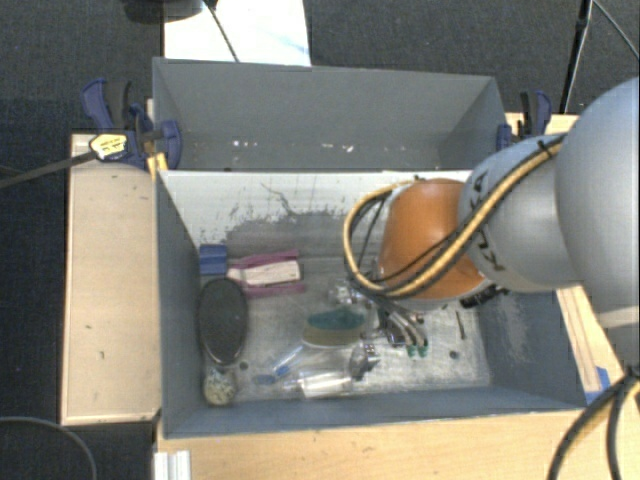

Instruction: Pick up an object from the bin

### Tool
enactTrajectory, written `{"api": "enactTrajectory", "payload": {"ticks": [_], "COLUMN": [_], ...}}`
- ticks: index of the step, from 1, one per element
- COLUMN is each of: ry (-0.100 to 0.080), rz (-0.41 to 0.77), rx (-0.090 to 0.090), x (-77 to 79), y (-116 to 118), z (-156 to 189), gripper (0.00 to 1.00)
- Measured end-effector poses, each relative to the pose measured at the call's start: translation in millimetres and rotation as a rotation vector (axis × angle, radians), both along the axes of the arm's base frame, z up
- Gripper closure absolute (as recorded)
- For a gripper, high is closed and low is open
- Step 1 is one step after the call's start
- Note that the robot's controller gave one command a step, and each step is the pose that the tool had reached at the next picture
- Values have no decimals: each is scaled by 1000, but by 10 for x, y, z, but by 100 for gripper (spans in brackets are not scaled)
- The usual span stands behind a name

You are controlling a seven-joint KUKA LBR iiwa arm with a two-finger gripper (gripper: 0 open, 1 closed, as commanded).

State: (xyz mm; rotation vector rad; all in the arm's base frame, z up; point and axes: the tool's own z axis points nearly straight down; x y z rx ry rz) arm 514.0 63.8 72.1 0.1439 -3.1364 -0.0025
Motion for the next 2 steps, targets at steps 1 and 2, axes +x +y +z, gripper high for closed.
{"api": "enactTrajectory", "payload": {"ticks": [1, 2], "ry": [-2, -13], "rz": [-1, -74], "rx": [0, 0], "x": [6, 31], "y": [-13, -54], "z": [24, 1647], "gripper": [100, 100]}}
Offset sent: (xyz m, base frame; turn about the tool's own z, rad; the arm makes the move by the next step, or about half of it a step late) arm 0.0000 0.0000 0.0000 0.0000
